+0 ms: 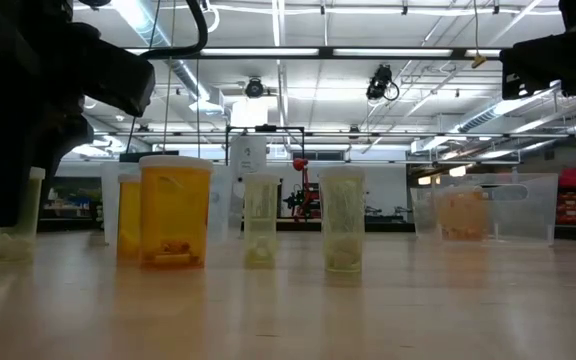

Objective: Pick and place medicine bottles into bin by pill shape (circle, oval)
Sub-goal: Put the left yellow pill bottle into the left transparent bin

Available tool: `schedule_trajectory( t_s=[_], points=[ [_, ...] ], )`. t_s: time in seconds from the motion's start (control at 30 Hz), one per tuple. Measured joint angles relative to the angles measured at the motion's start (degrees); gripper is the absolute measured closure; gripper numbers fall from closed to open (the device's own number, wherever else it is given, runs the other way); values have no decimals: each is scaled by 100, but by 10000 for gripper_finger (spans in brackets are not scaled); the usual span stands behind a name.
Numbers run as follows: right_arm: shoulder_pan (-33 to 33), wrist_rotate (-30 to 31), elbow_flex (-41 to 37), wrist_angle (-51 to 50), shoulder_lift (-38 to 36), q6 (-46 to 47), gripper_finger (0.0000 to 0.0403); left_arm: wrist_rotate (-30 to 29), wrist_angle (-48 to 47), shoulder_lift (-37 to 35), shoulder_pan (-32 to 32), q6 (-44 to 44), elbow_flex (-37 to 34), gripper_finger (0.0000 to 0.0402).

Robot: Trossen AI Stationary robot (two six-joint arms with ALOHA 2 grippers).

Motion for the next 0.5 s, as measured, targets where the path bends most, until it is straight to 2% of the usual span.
schedule_trajectory(
  t_s=[0.23, 0.5],
  points=[
    [-2, 0, 0, 0, 0, 0, 319, 2, -34, 0, 0, 16, 0, 292],
    [-2, -2, 0, 0, 0, 0, 319, 31, -50, 0, 4, 46, 0, 277]
  ],
)
